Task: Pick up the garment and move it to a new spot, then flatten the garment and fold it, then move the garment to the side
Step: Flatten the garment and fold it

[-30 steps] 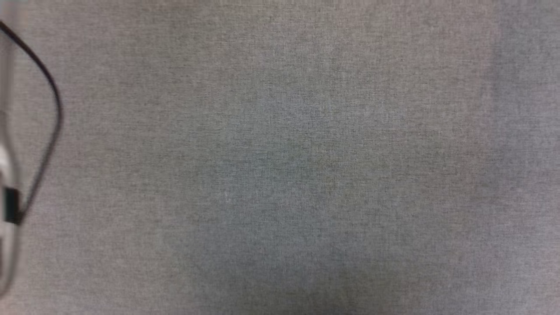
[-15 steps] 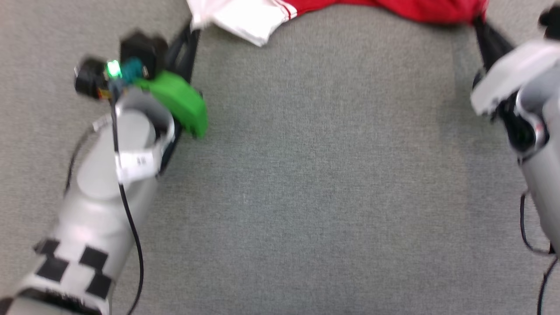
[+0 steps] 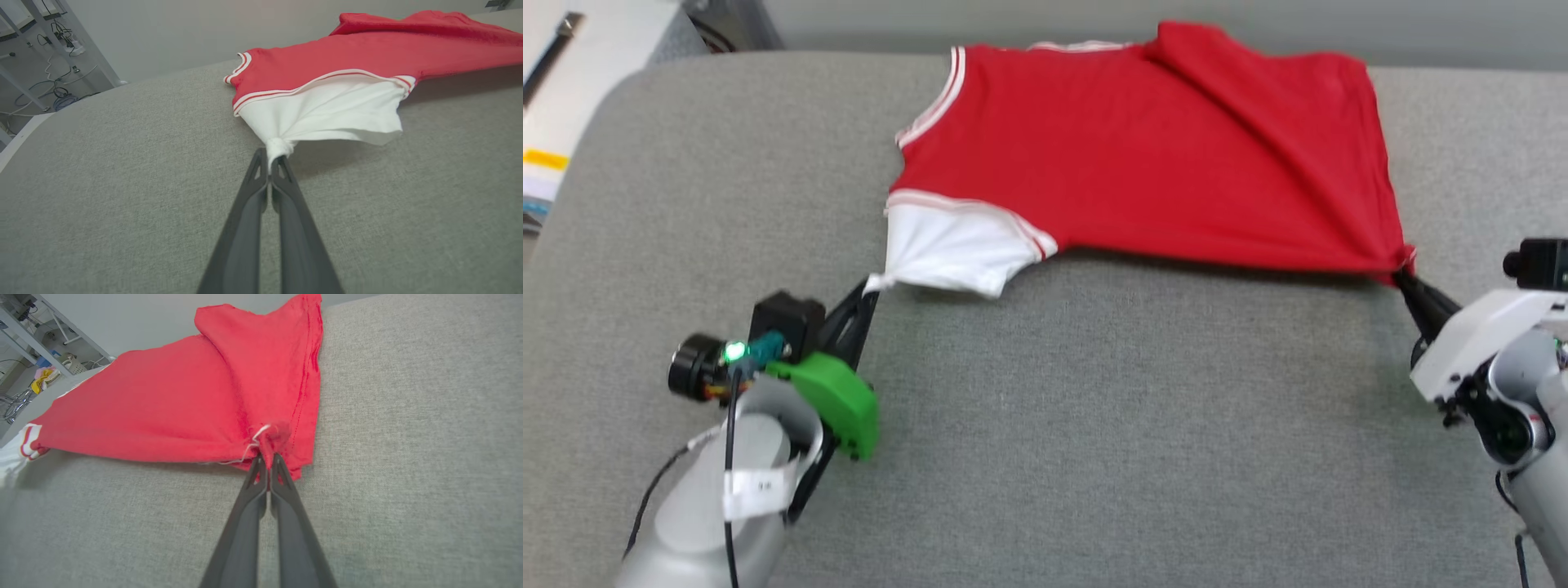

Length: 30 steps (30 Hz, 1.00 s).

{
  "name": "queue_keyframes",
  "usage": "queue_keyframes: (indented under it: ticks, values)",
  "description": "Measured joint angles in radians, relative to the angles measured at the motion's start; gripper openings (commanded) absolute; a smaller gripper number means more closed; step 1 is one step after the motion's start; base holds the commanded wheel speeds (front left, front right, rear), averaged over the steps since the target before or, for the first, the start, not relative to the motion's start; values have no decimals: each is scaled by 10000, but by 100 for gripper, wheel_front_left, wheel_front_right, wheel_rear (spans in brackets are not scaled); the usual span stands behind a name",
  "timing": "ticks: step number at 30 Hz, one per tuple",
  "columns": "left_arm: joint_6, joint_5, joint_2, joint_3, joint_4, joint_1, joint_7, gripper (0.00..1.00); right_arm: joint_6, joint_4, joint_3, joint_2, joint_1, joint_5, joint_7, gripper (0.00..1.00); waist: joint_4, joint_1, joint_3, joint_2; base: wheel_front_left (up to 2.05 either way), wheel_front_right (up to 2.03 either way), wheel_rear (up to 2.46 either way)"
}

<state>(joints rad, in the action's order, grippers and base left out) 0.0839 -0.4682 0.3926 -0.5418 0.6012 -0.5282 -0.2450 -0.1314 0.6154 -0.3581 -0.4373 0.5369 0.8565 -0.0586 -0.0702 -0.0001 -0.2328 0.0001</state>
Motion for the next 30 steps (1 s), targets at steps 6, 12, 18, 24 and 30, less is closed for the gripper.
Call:
queue_keyframes:
  ticks: [6,12,18,24,30]
  values:
    - [-17,-178,541,-104,-1122,1383,430,0,0,-784,-104,-242,-1199,786,-437,0,-64,0,771,0,0,0,0]
    - [-311,-717,1321,-242,-3221,3533,1333,0,0,-1944,79,-717,-2972,1553,-1060,0,-148,0,1689,0,0,0,0]
    - [-410,-934,2048,-454,-4638,4780,2182,0,0,-2895,416,-1080,-4288,1852,-1718,0,-221,0,2207,0,0,0,0]
    - [-614,-1319,2660,-506,-5718,5928,2692,0,0,-3963,805,-1354,-5650,2061,-2968,0,-252,0,2543,0,0,0,0]
    - [-857,-1356,3016,-382,-6462,6316,2723,0,0,-5083,1676,-1312,-6370,1944,-3716,0,-183,0,2495,0,0,0,0]
